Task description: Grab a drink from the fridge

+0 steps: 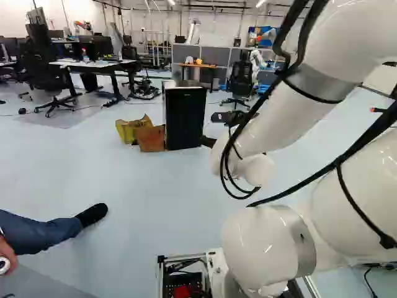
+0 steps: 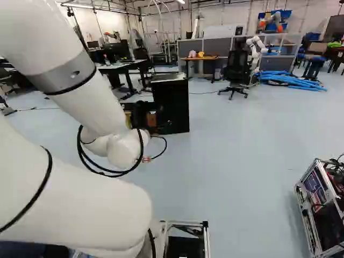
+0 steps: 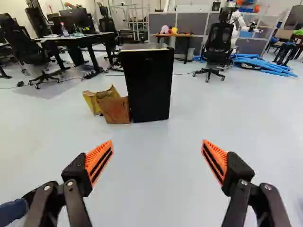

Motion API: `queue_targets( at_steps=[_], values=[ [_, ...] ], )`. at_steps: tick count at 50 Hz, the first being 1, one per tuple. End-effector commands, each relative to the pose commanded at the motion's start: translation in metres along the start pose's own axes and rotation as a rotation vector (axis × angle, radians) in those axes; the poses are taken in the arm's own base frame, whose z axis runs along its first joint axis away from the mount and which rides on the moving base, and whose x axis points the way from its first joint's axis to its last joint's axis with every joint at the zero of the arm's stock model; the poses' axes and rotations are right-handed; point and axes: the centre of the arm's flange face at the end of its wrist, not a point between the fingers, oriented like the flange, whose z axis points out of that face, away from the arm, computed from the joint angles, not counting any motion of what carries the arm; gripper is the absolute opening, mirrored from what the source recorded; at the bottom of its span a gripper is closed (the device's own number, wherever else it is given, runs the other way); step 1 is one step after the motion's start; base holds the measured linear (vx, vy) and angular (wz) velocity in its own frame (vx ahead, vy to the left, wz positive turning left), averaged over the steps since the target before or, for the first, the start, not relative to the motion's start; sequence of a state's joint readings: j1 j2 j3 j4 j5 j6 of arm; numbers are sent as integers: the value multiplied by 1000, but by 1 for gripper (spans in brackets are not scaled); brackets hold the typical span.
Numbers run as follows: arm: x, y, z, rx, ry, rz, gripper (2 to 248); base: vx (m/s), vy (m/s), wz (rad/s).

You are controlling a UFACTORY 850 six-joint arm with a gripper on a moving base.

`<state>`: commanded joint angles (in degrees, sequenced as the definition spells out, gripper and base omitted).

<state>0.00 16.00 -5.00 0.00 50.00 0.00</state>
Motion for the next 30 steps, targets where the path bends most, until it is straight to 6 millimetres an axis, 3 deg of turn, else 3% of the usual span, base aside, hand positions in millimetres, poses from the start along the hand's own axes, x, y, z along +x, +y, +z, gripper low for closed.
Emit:
queue_targets(
  at_steps=[30],
  values=[
    [0, 0, 0, 0, 0, 0, 247, 14, 3, 2]
  ],
)
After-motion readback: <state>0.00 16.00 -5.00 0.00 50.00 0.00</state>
